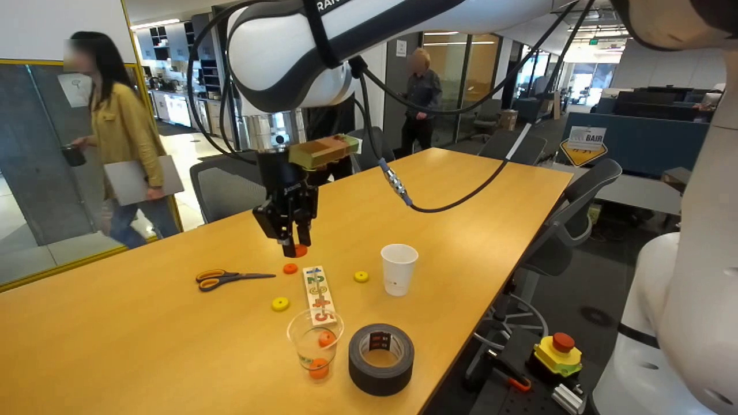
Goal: Pick up the orange tokens from the table and put them in the colourless cup. Pick up the yellow tokens from the table and put them in the white cup.
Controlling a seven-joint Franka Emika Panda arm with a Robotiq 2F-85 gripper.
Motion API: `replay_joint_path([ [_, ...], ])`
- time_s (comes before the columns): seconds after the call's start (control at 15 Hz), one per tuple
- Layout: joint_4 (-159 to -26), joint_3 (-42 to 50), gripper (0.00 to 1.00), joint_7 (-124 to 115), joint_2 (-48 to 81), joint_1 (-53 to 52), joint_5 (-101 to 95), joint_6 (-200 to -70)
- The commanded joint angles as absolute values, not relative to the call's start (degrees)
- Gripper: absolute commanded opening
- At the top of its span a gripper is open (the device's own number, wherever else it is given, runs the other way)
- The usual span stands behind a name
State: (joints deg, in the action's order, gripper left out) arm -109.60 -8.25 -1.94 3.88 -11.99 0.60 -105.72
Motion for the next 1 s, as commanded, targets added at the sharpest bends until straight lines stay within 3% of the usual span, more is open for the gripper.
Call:
replay_joint_path([
  [0.0, -111.64, -8.63, 0.18, 1.04, 2.72, -10.68, 2.50, -103.95],
  [0.93, -117.81, -9.68, 0.18, 12.16, 4.05, -10.29, 12.48, -101.11],
])
